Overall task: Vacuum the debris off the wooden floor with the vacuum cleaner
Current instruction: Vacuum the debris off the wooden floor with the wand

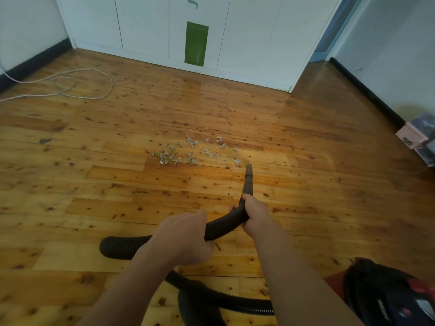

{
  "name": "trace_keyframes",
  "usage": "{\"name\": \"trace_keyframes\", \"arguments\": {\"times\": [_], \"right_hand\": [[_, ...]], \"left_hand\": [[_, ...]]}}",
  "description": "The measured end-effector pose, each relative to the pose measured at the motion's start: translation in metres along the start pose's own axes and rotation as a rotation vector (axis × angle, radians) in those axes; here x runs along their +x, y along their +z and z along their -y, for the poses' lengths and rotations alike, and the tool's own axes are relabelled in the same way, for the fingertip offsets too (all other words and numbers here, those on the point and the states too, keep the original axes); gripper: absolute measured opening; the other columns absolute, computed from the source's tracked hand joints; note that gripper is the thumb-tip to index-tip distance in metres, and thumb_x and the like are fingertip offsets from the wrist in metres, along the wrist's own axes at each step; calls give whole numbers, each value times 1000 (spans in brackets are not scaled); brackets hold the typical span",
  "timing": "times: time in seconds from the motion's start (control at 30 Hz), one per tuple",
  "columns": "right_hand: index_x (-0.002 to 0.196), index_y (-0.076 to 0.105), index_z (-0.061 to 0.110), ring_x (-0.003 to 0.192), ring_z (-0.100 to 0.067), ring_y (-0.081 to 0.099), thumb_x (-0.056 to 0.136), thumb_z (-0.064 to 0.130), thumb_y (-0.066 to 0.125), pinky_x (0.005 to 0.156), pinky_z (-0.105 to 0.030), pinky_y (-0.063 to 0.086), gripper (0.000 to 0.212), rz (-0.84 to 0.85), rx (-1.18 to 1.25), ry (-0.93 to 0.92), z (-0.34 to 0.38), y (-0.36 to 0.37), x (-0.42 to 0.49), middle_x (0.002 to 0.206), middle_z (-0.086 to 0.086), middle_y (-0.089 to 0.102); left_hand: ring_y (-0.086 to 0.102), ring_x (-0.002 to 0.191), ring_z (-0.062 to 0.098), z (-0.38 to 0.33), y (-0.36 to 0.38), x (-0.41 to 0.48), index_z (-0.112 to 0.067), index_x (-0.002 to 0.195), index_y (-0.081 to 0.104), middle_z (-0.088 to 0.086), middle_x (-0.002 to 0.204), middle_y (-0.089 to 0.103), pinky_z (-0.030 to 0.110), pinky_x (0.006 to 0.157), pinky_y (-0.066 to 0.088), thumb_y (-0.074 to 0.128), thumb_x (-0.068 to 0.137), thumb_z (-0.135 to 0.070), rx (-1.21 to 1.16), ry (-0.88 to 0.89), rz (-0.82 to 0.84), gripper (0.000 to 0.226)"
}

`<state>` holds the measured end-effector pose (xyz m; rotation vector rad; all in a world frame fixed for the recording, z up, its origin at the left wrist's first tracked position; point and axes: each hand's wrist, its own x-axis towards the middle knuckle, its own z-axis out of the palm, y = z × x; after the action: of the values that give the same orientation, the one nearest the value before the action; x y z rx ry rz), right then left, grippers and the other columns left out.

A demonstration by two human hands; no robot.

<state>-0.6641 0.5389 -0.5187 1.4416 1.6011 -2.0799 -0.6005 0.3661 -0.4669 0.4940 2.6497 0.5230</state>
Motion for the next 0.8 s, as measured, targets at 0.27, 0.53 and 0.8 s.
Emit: {"name": "trace_keyframes", "arguments": {"times": [0.27, 0.53, 0.8], "right_hand": [[118, 45, 7, 67, -22, 59, 98, 16, 54, 36, -24, 47, 24, 46, -123, -34, -8, 4, -25, 103, -18, 57], [120, 43, 7, 69, -23, 57, 100, 17, 51, 43, -30, 48, 24, 98, -143, -8, -19, 13, -48, 107, -19, 55], [115, 45, 8, 65, -22, 56, 100, 19, 52, 48, -33, 49, 20, 97, -135, 36, -26, 32, -62, 94, -15, 55]], "left_hand": [[49, 64, 1, -14, 8, -21, -34, 117, 43, -14, 79, 53, 20, 54, 33, 43, 93, -63, 33, -3, -70, 38], [42, 61, 3, -17, 5, -47, -24, 114, 44, -11, 84, 47, 20, 51, 28, 45, 99, -47, 56, -42, -114, 27], [47, 60, 3, -4, -6, -60, -30, 96, 37, -11, 78, 51, 20, 51, 32, 43, 97, -54, 67, -83, -140, 25]]}}
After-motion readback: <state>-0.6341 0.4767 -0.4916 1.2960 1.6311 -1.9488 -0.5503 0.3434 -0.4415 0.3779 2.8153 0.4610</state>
